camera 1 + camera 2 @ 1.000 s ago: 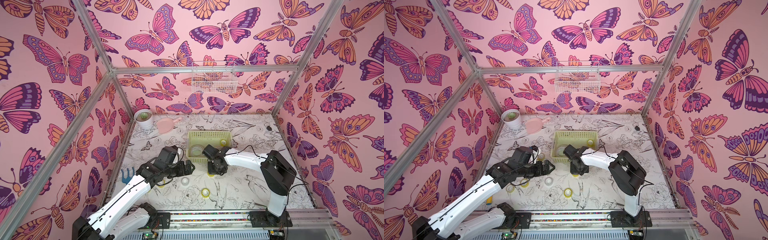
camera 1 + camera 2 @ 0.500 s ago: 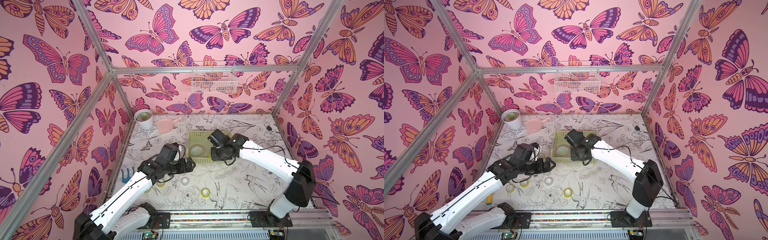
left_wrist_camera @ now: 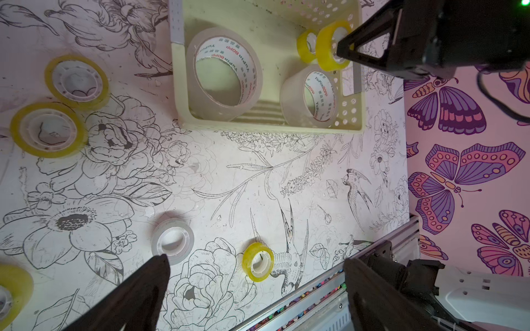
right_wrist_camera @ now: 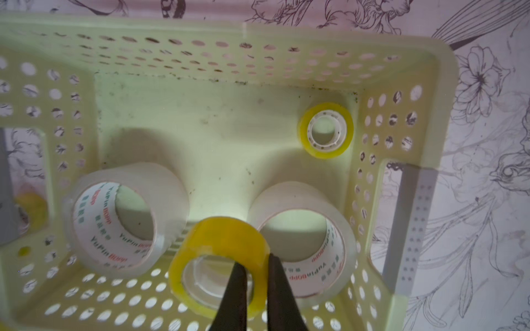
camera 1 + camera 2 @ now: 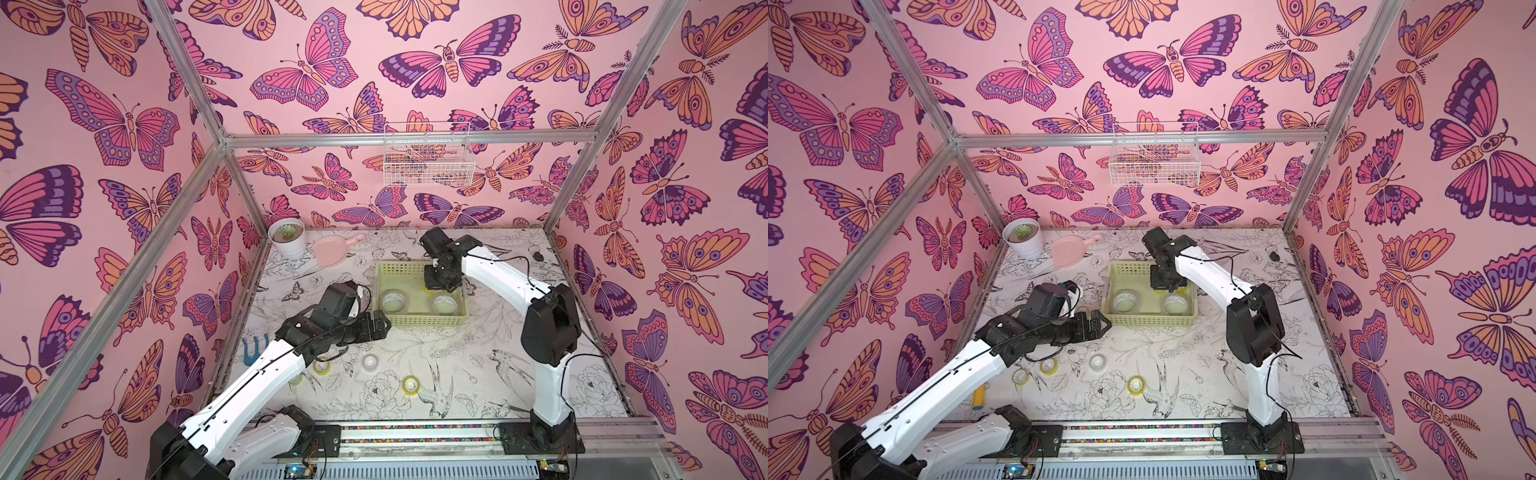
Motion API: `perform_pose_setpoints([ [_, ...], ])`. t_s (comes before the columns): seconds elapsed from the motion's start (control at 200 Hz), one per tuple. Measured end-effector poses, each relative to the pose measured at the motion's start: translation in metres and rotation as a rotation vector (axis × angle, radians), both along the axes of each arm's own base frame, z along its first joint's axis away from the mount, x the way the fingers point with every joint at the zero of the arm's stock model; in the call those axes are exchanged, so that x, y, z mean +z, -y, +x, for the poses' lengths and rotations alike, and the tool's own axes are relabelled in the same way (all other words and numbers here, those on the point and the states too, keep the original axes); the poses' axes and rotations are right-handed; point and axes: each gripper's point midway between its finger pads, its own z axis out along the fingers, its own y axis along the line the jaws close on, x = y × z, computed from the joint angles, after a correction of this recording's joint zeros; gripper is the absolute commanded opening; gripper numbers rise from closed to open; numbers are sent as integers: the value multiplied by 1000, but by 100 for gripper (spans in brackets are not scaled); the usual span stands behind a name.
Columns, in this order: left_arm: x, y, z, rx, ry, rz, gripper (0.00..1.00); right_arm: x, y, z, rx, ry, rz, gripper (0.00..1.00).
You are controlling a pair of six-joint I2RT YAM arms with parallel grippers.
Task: Put the transparent tape into the storage box
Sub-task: Place the tape in the storage box.
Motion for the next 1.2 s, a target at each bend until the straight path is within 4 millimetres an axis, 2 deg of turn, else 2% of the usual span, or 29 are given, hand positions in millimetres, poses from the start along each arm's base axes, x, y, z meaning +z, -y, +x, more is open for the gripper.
perform_pose_setpoints([
  [0.3, 0, -2, 7, 22, 3, 16, 100, -41, 6, 41, -10, -38, -23, 0],
  [0.551, 2, -5, 12, 42, 7, 19, 100, -74, 6, 53, -7, -75, -44, 0],
  [0.781, 2, -8, 14, 54, 6, 19, 100, -89, 10, 60, -21, -94, -45, 0],
  [0.906, 2, -8, 14, 55, 6, 19, 100, -88, 10, 61, -19, -99, -33, 16],
  [1.017, 2, -9, 15, 56, 6, 19, 100, -88, 9, 61, -15, -101, -26, 20],
  [1.072, 2, -9, 15, 57, 6, 19, 100, -88, 9, 61, -16, -101, -23, 27],
  [1.202, 2, -10, 15, 60, 6, 19, 100, -88, 9, 62, -15, -101, -22, 28],
])
